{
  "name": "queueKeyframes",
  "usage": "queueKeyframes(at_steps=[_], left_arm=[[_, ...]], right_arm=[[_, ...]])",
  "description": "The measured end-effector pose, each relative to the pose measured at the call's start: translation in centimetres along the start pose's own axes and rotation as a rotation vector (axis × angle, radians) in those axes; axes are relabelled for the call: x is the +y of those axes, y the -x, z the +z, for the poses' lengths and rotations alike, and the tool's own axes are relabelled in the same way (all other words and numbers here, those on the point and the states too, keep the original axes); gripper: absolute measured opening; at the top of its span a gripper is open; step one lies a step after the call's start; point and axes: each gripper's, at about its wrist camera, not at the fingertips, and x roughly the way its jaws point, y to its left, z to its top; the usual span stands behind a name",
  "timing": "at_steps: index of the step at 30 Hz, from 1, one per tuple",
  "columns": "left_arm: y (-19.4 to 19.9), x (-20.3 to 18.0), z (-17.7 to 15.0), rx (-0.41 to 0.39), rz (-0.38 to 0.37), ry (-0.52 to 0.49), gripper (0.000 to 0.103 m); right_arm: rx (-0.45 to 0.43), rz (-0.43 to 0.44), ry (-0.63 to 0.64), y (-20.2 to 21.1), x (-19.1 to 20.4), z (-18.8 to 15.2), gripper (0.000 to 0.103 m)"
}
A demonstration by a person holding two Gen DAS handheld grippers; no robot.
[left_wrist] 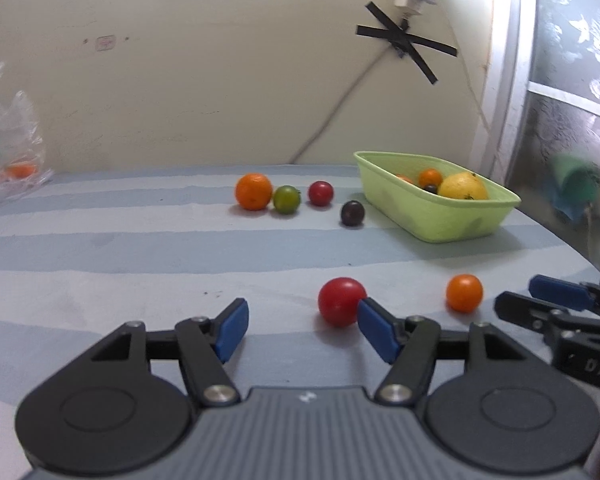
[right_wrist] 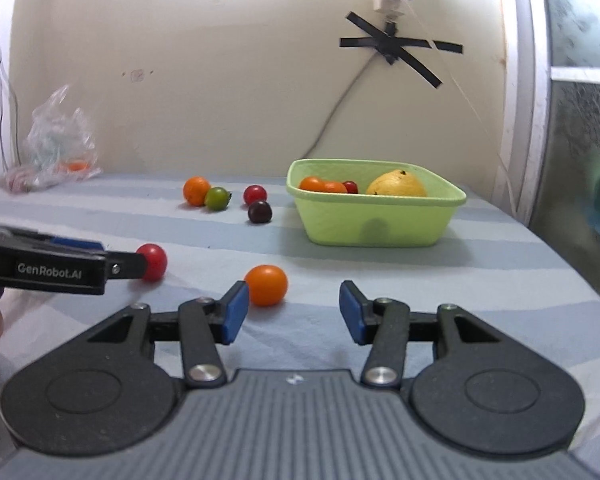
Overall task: Organize fruits
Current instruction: 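Set the red tomato down with the left tool while the right sets down the orange tomato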
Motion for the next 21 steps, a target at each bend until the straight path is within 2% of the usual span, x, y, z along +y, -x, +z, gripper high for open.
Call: queueKeyframes(at_steps=[3,4,5,6,8,15,21], left_arm=[[0.4,0.0,-0.1,-0.024,0.013,0.008,0.062],[0.5,-0.1,-0.1,-0.03,0.022,0.006,0.063],[0.6,-0.2,-0.2,-0.036,0.031,0.004,0.066],[0.7,-0.2,-0.2,-0.042,0.041,0.002,0.075],[1.1,-0.3,-0.3,-0.069,0.061,0.005,0.086],[2.7,-0.7,-0.8,-0.188,0.134,-0.011,0.094],[4.1,-2.0,-1.4,-0.308,0.21,-0.077,0.103]], right_arm=[[-0.016,0.016,-0.061,0.2,-0.9,0.1,0.054],[-0.021,0.021,-0.079,0.3,-1.1,0.1,0.058],[-0.025,0.029,-0.094,0.3,-1.4,0.1,0.059],[-0.025,0.038,-0.103,0.2,-1.5,0.2,0.059],[-0.018,0.048,-0.115,0.1,-1.6,0.2,0.06],[-0.028,0.044,-0.178,0.3,-2.6,0.1,0.06],[-0.047,0.013,-0.158,0.7,-2.2,0.0,0.061]])
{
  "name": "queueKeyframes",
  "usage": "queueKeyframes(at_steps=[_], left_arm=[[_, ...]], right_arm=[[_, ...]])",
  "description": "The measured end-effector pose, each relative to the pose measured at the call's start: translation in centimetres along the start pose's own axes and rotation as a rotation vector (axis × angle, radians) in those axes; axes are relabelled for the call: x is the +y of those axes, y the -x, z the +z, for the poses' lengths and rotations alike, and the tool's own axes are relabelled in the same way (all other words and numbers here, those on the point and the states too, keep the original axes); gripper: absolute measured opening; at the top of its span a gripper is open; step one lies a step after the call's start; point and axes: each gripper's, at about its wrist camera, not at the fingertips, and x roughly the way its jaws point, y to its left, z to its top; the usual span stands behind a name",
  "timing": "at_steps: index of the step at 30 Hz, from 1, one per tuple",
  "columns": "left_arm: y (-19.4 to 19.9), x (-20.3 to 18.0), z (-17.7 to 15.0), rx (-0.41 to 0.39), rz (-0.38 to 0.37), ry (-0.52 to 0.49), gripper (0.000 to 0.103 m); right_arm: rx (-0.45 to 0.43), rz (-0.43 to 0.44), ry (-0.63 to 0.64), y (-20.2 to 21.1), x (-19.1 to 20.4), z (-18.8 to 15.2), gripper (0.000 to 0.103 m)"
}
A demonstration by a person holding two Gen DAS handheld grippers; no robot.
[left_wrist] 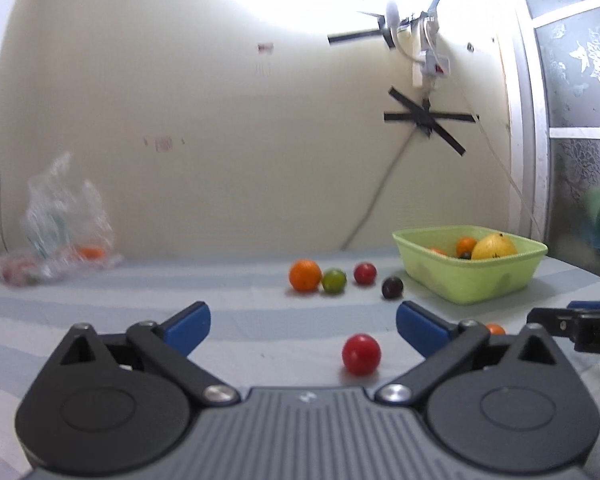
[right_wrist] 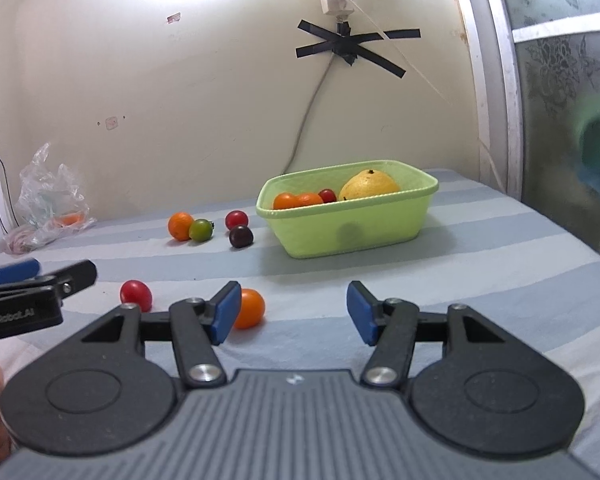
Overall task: Organize fruits
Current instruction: 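Set the red tomato down with the left tool while the right sets down the orange tomato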
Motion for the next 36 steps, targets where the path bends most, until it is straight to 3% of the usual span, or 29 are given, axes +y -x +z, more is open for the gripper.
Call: queueKeyframes(at_steps=[6,12,18,22,29,31,36], left_arm=[[0.7,0.9,0.0,-0.055,0.044,0.058,0.103],[1.8,0.5,-0.1,-0.121,0.056,0.025,0.103],[0.8,1.0,0.0,-0.052,0.075,0.046,0.103],[0.3,1.4,-0.1,-0.011,0.09,0.064,0.103],[0.1,1.1,-0.1,0.002,0.088,0.034,0.103],[0.0,1.2,-0.1,0.008,0.088,0.039,0.103],[-0.1,1.3,0.0,0.014,0.088,0.049,0.103]], right_arm=[[-0.016,-0.009,0.011,0.2,0.1,0.0,0.061],[-0.007,0.002,-0.026,0.0,-0.5,0.2,0.064],[0.005,0.005,-0.136,-1.1,-2.3,1.0,0.066],[-0.062,-0.041,-0.19,-1.4,-2.5,1.4,0.066],[-0.146,-0.062,-0.032,-0.4,0.3,0.8,0.067],[-0.16,-0.059,0.003,-0.3,1.0,0.7,0.074],[-0.157,-0.055,-0.021,-0.4,0.4,1.0,0.074]])
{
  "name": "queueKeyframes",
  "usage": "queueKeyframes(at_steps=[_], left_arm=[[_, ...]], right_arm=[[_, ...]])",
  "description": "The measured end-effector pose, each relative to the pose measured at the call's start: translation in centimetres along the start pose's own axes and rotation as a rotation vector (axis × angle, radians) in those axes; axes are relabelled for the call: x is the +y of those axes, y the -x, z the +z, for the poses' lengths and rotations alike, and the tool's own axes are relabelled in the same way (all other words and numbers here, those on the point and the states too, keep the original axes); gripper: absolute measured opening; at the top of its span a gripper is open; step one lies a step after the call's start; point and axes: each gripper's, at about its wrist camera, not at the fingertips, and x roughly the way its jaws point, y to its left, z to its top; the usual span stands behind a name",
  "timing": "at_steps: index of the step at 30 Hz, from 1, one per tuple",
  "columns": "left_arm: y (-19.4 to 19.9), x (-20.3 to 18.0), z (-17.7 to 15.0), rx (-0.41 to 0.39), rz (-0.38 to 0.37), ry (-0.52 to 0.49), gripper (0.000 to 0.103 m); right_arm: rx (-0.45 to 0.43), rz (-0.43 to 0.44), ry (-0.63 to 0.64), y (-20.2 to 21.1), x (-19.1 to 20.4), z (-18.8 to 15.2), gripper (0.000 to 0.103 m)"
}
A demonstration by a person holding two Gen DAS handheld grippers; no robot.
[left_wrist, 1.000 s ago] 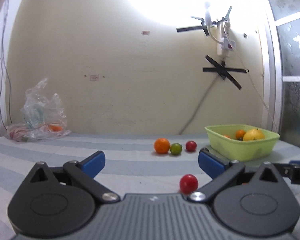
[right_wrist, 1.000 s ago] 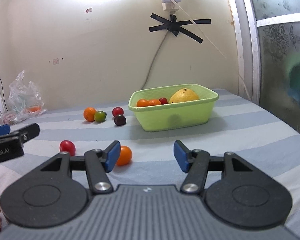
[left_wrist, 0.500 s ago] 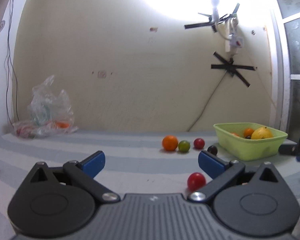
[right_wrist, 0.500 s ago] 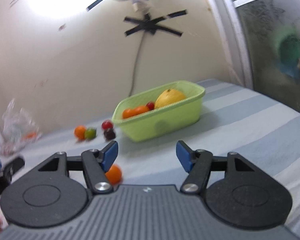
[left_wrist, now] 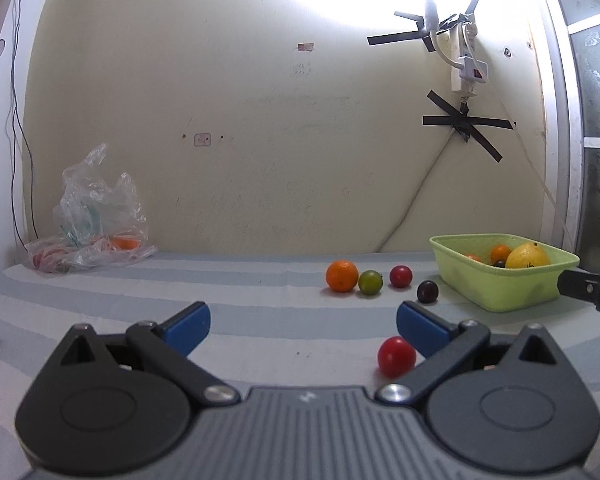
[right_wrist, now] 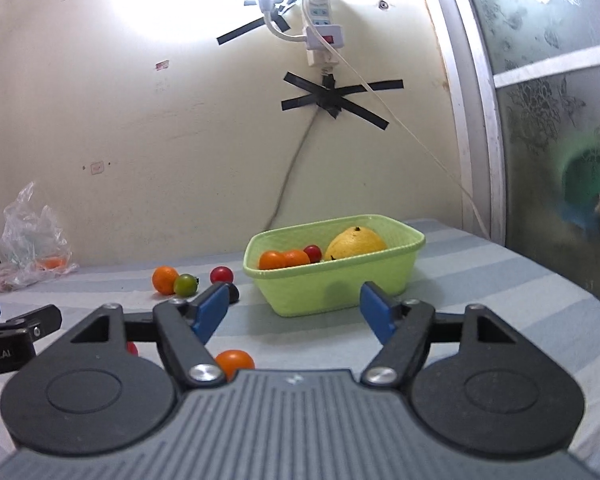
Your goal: Organize fruits
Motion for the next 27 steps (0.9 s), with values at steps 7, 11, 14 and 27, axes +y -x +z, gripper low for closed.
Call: queueKeyframes(at_steps=[7,11,14,27], left_arm=[[0.2,-0.1,0.0,-0.006,-0.007,-0.003,0.103],[0.2,-0.1,0.0,-0.01,-0.01,-0.004,0.103],[0.2,-0.1,0.0,-0.013,-0.014,-0.004,0.103],[0.4,-0.2,-0.1,-0.015,-0.014,-0.001,0.103]], right_arm=[[0.002,0.005,0.014,0.2,0.2,-0.1,0.074],[0.008,0.005,0.032,0.2,0.5,-0.1,0.077],[0.004,0.008,0.051,0.2,0.9,-0.2,0.08],[0.01,0.003,0.031,0.1,0.4,-0.2,0.08]])
